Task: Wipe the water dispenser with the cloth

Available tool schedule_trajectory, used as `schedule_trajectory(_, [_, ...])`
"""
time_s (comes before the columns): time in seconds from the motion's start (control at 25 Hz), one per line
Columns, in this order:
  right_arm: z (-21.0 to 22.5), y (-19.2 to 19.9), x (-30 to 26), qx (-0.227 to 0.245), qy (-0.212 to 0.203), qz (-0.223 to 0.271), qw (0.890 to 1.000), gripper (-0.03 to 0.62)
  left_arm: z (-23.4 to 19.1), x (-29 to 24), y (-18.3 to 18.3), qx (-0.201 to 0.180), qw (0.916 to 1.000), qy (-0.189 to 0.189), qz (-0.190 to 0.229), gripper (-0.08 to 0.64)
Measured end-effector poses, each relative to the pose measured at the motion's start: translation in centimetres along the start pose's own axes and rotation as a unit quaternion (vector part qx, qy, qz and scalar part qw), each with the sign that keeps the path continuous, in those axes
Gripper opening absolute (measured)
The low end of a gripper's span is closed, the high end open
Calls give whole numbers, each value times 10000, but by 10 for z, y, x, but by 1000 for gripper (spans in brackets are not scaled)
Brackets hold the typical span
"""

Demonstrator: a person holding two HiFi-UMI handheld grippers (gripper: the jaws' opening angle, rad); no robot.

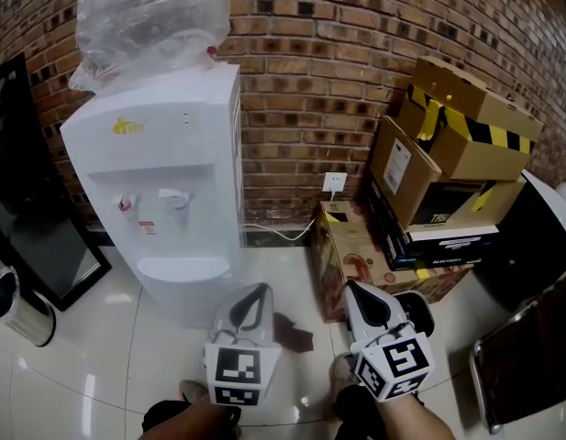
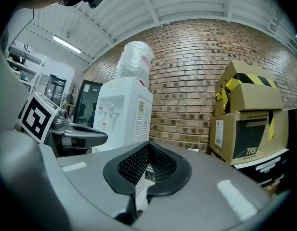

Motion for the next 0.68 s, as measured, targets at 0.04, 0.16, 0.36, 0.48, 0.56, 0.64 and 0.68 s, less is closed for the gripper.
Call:
schedule_trajectory(0.04, [-1, -1, 0, -2, 2, 2, 10000, 11, 0, 2, 0, 10, 10000, 12, 8, 0])
schedule_trajectory(0.16, [-6, -2, 2, 8, 8, 12, 10000, 11, 1, 6, -2, 68, 9999, 55, 51, 0])
schedule_trajectory(0.36, [-13, -1, 6, 99, 88, -18, 9999, 11, 6, 12, -2, 59, 9998, 140, 116, 0])
schedule_trajectory(0.48, [-13, 2, 7, 77, 126, -67, 9999, 11, 7, 17, -2, 50, 9998, 136, 136, 0])
schedule_trajectory(0.56, [-13, 3, 10, -1, 139, -99, 9999, 11, 8, 20, -4, 69, 9997, 155, 164, 0])
schedule_trajectory(0.64, [-12, 3, 13, -42, 159, -104, 9998, 11, 10, 22, -5, 81, 9996, 197, 201, 0])
schedule_trajectory(0.68, [-12, 3, 15, -52, 170, -103, 9998, 11, 11, 23, -6, 86, 9995, 219, 220, 0])
Point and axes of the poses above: the fingertips, and each gripper's own axes: x backward along the fingers, z to its right, y out of its underside, the point moved 10 cm from there along x, backward along the fingers, and after that the axes turned 11 degrees about x, right-handed, at the moved point
